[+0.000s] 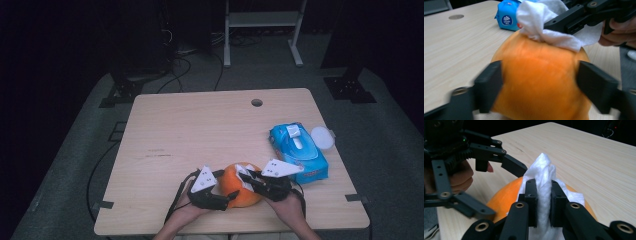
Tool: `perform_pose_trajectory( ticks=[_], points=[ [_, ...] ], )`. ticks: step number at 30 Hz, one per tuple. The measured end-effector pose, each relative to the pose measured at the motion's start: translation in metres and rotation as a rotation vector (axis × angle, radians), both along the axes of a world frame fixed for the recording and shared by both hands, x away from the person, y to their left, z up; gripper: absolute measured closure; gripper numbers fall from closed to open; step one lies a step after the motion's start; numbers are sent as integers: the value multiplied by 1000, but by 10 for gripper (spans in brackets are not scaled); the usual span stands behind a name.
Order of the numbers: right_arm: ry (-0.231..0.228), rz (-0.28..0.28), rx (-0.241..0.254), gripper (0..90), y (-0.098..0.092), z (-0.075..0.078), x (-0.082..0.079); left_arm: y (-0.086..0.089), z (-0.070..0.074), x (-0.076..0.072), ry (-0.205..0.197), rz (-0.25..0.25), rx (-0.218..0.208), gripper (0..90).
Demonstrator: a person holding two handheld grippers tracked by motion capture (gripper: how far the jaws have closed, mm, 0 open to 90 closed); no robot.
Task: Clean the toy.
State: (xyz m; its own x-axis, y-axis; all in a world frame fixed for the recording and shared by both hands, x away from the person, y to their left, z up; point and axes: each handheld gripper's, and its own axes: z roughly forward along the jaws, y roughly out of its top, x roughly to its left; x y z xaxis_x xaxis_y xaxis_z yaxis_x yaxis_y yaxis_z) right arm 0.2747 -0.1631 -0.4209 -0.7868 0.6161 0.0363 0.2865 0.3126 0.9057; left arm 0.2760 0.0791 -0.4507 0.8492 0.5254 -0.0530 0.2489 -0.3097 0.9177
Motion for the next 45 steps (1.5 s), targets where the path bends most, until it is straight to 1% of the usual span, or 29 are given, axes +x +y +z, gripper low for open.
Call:
perform_pose_trajectory(
  ticks=[3,5,7,9,10,12,14,15,17,19,21,22,23,24,25,26,27,28,29,31,32,34,36,37,38,40,42,44,45],
  points=[
    [8,-15,10,788,-5,0,4,1,-6,4,53,0,-28,96],
    [21,-19,21,788,-8,-1,5,0,-9,5,76,-16,-36,121],
    [19,-23,19,788,-8,-2,6,-2,-9,3,48,-9,-22,248],
    [21,-32,22,788,-7,-1,5,-3,-1,0,22,-6,7,370],
    [17,-35,32,788,-6,0,5,-3,5,-1,7,-9,21,409],
    [18,-24,66,789,-3,6,1,0,17,-4,-26,-10,27,444],
    [26,30,129,789,1,11,-4,4,28,-8,-56,-11,30,473],
    [19,54,139,789,5,13,-7,5,33,-10,-73,-11,38,483],
    [-2,62,111,789,12,15,-10,9,36,-12,-85,-12,32,496],
    [20,51,99,790,11,10,-6,13,32,-9,-72,-2,13,470],
    [30,29,69,791,8,2,-1,13,27,-4,-52,26,16,309],
    [45,24,79,790,5,-1,1,13,24,-1,-33,48,7,223],
    [54,18,92,790,2,-2,3,14,20,2,-4,63,-15,164],
    [51,12,85,790,1,-1,4,14,16,5,32,71,-26,126],
    [42,6,71,790,0,-1,4,14,12,7,68,72,-40,106],
    [43,2,65,790,-1,-2,4,13,9,9,91,71,-56,107],
    [49,1,72,791,-1,-3,5,13,8,9,107,69,-58,125],
    [50,0,67,791,-1,-4,6,12,8,8,98,62,-54,161],
    [45,-3,65,791,-1,-4,7,11,9,7,78,54,-52,235],
    [43,-14,57,790,-1,-1,6,8,12,3,51,43,-26,294],
    [32,-17,57,790,0,2,4,6,13,1,35,37,-11,305],
    [-2,1,42,790,6,8,-1,1,14,-3,-2,17,32,313],
    [-20,60,40,789,16,11,-6,-5,12,-8,-34,-1,76,318],
    [-41,82,1,789,23,11,-9,-6,11,-10,-42,-3,94,320],
    [-52,85,-25,790,25,11,-10,-7,11,-11,-52,-5,105,325],
    [-57,79,-52,791,24,10,-8,-5,11,-10,-53,-5,90,330],
    [-70,51,-77,791,18,9,-4,-2,12,-9,-53,1,62,313],
    [-51,31,-58,791,10,8,0,-1,12,-6,-32,27,28,227],
    [-44,30,-47,791,7,7,1,-1,10,-4,-18,49,15,161]
  ],
)
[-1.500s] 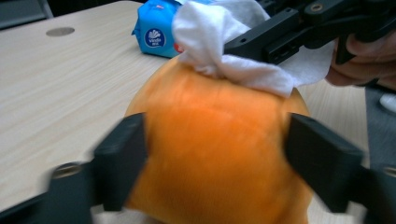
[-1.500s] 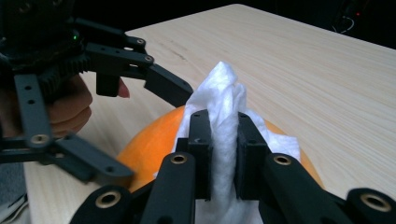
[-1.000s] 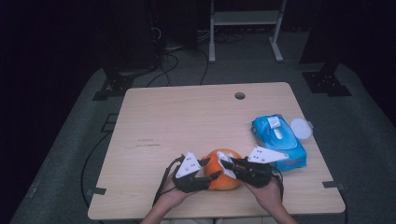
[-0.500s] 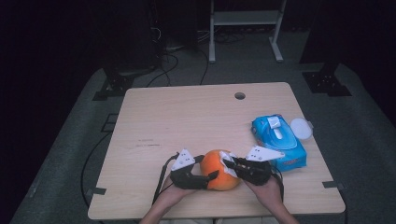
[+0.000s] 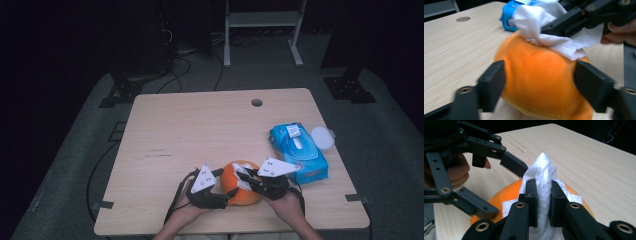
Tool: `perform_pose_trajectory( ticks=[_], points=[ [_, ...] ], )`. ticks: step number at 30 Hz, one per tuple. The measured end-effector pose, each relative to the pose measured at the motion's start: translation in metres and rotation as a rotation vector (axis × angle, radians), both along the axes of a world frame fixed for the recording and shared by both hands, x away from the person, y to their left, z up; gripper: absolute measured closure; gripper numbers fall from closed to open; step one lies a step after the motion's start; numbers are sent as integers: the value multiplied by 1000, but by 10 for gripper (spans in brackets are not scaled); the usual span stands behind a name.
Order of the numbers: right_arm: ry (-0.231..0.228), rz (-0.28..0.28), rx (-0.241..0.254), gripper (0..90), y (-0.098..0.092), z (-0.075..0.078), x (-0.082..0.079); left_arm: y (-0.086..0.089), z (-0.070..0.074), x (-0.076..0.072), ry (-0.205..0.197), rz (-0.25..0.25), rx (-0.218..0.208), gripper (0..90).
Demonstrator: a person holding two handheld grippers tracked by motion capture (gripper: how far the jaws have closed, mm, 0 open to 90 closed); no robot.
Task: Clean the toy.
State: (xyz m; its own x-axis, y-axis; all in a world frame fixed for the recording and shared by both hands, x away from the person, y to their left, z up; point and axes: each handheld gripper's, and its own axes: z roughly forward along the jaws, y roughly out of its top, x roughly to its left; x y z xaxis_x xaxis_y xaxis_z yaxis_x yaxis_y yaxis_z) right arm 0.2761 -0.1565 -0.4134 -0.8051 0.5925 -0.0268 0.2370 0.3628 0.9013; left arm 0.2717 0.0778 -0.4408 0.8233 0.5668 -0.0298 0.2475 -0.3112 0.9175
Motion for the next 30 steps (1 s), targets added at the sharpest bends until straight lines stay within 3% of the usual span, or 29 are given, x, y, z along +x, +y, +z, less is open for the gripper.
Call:
perform_pose_trajectory(
  ticks=[3,5,6,9,12,13,14,16,19,21,22,25,27,30],
  points=[
    [8,-7,7,791,-3,0,0,1,-7,6,82,18,-50,91],
    [7,-2,4,791,-2,0,-1,1,-10,9,126,0,-68,114],
    [7,-3,3,791,-2,0,-1,1,-10,8,128,-9,-78,169],
    [-23,-9,-11,790,3,4,-6,-4,-6,2,66,-24,-26,290],
    [-25,50,-22,790,17,7,-14,-11,-4,-5,7,-44,36,308],
    [-45,60,-56,791,21,6,-16,-12,-5,-6,-6,-43,50,309],
    [-55,61,-80,791,23,5,-16,-12,-6,-6,-8,-42,49,312],
    [-48,44,-81,792,18,6,-11,-11,-7,-4,-17,-44,50,328],
    [-65,-37,-101,791,2,10,-4,-10,-8,-3,-20,-48,59,328],
    [-30,-68,-83,791,-11,8,1,-8,-8,-2,-5,-48,37,300],
    [-4,-59,-68,791,-15,6,3,-7,-6,-2,1,-45,11,264],
    [15,-28,-47,791,-18,5,3,-8,-5,1,-15,-17,-38,135],
    [24,2,-30,791,-14,4,2,-9,-8,2,-14,-29,-17,121],
    [23,26,-32,791,-7,1,-1,-8,-13,0,-20,-45,38,221]
  ],
)
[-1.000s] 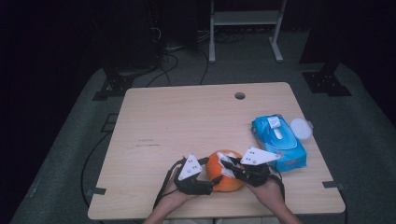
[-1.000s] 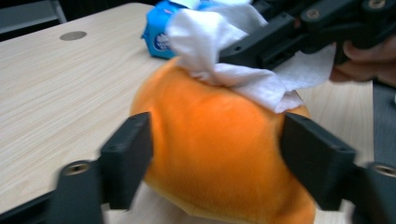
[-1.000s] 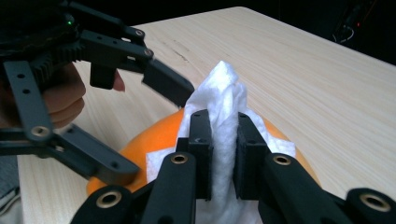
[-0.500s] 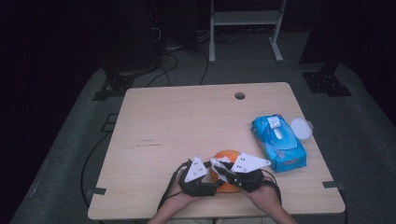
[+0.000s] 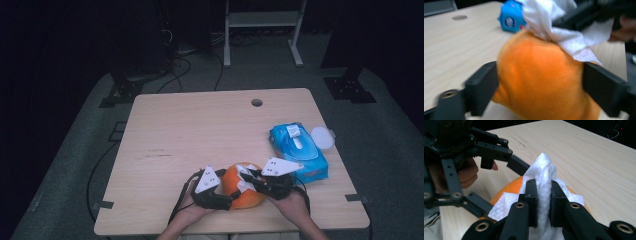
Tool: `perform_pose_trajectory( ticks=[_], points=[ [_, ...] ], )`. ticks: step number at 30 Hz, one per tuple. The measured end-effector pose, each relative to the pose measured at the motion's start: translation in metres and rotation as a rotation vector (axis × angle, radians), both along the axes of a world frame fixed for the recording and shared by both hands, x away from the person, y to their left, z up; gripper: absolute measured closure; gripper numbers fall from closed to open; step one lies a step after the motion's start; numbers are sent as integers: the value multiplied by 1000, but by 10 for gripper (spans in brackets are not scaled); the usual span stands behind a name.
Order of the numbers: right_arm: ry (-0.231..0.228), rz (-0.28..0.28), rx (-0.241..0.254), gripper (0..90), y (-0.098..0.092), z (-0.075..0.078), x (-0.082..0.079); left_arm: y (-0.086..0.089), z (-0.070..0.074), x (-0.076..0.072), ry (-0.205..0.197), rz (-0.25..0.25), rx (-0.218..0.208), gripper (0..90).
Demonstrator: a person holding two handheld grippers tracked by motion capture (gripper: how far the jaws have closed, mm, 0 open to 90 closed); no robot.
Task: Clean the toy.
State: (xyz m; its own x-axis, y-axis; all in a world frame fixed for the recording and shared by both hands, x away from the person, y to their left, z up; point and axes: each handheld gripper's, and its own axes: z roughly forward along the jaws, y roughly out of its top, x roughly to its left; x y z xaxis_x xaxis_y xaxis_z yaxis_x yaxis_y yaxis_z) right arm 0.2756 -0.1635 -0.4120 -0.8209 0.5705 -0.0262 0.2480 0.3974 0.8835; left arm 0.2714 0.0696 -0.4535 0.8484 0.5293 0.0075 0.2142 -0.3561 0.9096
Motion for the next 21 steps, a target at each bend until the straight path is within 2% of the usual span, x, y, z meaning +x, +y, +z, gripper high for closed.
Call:
perform_pose_trajectory(
  ticks=[2,4,5,7,9,10,11,13,14,16,19,21],
  points=[
    [7,-9,-3,791,-2,1,1,1,1,-1,15,6,22,260],
    [5,-61,-11,791,-10,2,3,5,-1,-1,30,-4,41,261],
    [8,-80,-12,791,-15,2,4,8,-1,-1,36,-11,36,261],
    [32,-93,5,792,-21,-2,6,10,4,0,29,-18,-3,223],
    [20,-85,-2,792,-19,-4,4,12,10,1,-9,-4,-60,166],
    [16,-59,9,792,-16,-4,3,12,13,2,-17,10,-93,138],
    [11,-32,17,792,-13,-3,1,11,15,3,-22,12,-97,138],
    [-6,14,25,791,-2,-2,-4,8,11,3,-22,-10,-51,166],
    [-14,21,23,791,2,-1,-6,8,6,2,-14,-23,-39,221],
    [-11,18,8,791,3,-2,-5,9,2,2,-19,-20,-7,258],
    [39,-14,35,792,-6,-7,0,8,3,2,-10,-10,9,288],
    [38,-59,26,792,-15,-8,3,10,1,2,-4,-5,11,296]
  ],
)
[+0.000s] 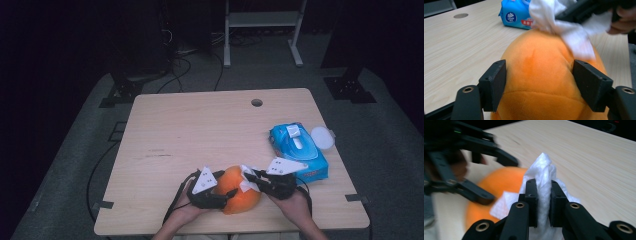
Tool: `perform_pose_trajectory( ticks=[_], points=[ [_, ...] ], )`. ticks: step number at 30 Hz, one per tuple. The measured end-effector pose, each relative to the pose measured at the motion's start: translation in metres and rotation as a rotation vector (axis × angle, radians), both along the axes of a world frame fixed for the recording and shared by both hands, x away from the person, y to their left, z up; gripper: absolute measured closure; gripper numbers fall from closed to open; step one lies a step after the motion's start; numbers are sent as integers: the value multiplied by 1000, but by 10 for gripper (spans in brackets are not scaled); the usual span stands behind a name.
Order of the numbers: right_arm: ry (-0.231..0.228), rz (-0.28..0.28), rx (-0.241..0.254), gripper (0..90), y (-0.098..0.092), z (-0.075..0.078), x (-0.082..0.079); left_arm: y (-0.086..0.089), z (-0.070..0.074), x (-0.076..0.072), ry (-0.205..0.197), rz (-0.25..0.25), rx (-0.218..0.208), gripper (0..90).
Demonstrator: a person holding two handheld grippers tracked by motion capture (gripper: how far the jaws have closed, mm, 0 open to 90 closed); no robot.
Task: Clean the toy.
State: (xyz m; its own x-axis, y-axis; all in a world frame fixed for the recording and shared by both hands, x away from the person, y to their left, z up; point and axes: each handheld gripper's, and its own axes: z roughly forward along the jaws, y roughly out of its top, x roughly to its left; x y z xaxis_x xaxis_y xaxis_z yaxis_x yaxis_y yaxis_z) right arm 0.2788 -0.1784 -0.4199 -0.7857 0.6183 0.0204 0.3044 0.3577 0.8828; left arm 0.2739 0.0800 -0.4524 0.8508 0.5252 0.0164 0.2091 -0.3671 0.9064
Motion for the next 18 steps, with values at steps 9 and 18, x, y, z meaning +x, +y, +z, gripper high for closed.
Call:
perform_pose_trajectory(
  ticks=[9,18],
  points=[
    [11,-29,27,791,-13,-2,2,9,-3,4,26,13,-8,296],
    [62,-62,23,790,-18,-12,10,8,-3,3,28,12,-17,296]
  ],
)
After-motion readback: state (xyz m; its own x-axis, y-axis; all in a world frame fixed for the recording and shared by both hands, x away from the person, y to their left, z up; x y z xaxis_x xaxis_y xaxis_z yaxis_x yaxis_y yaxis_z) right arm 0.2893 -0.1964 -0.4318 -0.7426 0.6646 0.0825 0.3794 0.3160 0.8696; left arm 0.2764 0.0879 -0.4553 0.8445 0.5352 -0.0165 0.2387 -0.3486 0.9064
